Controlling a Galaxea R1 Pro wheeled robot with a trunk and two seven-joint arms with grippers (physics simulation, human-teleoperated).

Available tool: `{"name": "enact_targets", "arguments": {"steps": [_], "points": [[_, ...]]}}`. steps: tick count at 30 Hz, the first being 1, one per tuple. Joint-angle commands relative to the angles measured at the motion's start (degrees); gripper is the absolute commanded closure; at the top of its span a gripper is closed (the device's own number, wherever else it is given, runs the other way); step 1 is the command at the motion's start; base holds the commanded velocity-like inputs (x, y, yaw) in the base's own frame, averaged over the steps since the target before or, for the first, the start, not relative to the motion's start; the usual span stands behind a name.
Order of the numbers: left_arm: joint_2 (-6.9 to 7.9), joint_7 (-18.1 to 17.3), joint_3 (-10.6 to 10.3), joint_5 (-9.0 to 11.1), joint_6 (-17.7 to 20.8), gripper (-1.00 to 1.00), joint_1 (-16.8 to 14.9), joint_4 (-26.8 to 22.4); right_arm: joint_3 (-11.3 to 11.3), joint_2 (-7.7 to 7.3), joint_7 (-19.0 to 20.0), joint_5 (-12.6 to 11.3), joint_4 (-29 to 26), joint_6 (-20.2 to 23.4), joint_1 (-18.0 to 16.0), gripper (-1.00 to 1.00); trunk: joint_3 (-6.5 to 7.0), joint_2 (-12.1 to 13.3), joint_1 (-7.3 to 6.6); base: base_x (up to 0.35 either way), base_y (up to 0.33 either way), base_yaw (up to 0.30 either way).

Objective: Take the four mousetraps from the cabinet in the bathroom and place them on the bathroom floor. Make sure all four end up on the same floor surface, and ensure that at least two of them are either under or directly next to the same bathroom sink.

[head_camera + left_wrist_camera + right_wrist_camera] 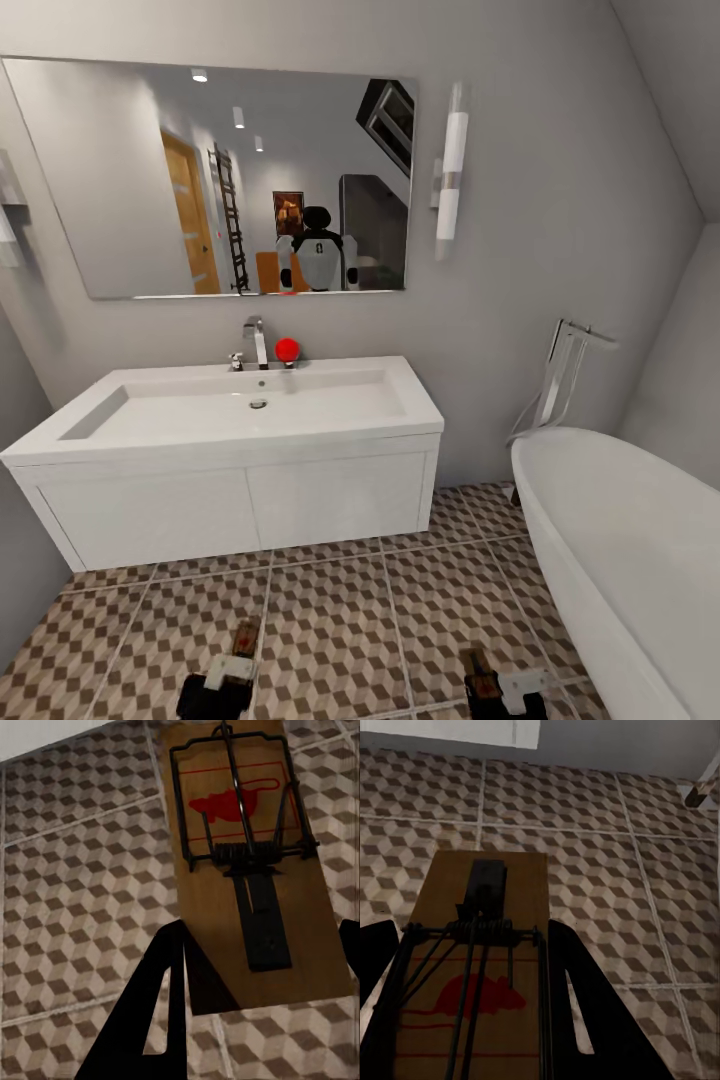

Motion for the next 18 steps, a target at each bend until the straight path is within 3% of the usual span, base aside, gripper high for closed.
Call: {"name": "enact_targets", "arguments": {"steps": [1,6,8,10,13,18], "points": [[0.05,0.27,-0.37,0.38,2.72,1.0,-0.04,-2.8,0.43,0.45,-1.31,0.97,-1.63,1.24,-0.07,1.0,-0.07,-0.03,0.0,0.0,0.0,0.0],[0.08,0.09,-0.28,0.38,11.46,1.0,-0.06,-11.59,0.49,1.8,-3.16,2.05,-9.77,7.73,-0.25,1.0,-0.07,-0.03,0.0,0.0,0.0,0.0],[0.31,0.1,-0.19,0.71,13.89,1.0,-0.07,-15.57,0.5,2.09,-3.41,2.15,-15.05,13.94,-1.24,1.0,-0.07,-0.03,0.0,0.0,0.0,0.0],[0.5,0.1,-0.18,1.78,14.87,1.0,-0.07,-17.6,0.47,2.34,-3.49,2.1,-18.55,19.09,-3.71,1.0,-0.07,-0.03,0.0,0.0,0.0,0.0],[0.57,0.1,-0.24,2.64,15.19,1.0,-0.07,-18.32,0.49,2.65,-3.51,2.11,-19.89,22.16,-6.63,1.0,-0.07,-0.03,0.0,0.0,0.0,0.0],[0.49,0.13,-0.5,3.55,15.29,1.0,-0.06,-18.51,0.5,2.83,-3.46,2.12,-20.93,23.74,-8.58,1.0,-0.07,-0.03,0.0,0.0,0.0,0.0]]}}
